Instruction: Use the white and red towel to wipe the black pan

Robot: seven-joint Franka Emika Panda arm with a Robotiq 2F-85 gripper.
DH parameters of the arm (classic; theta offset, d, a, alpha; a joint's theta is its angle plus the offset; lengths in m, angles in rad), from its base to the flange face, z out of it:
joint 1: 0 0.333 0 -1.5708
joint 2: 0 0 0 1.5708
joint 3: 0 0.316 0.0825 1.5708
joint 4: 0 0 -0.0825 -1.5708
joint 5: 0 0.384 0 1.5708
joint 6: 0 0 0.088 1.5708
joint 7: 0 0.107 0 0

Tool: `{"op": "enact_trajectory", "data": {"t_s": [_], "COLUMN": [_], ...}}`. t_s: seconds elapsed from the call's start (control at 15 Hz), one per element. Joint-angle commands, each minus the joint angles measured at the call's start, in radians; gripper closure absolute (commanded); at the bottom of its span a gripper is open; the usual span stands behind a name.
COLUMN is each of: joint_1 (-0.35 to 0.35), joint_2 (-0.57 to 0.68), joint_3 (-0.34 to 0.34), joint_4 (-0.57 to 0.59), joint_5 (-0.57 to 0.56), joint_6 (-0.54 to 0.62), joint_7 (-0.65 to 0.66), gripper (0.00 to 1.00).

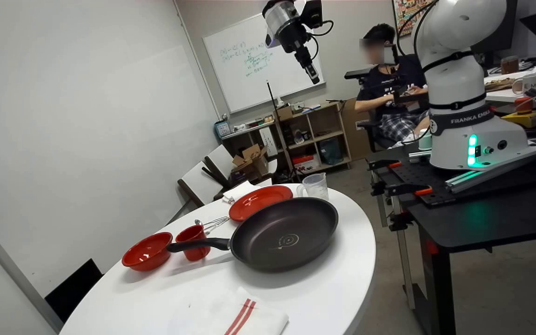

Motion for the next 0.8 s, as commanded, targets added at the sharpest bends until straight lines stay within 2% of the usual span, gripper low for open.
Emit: {"op": "enact_trajectory", "data": {"t_s": [0.0, 0.4, 0.73], "joint_1": [-0.020, 0.009, 0.084], "joint_2": [0.006, 0.133, 0.321], "joint_3": [0.019, 0.060, 0.176], "joint_4": [0.000, 0.016, 0.092], "joint_5": [0.011, 0.053, 0.106], "joint_6": [0.009, 0.137, 0.268], "joint_7": [0.000, 0.039, 0.088], "gripper": [0.00, 0.00, 0.00]}}
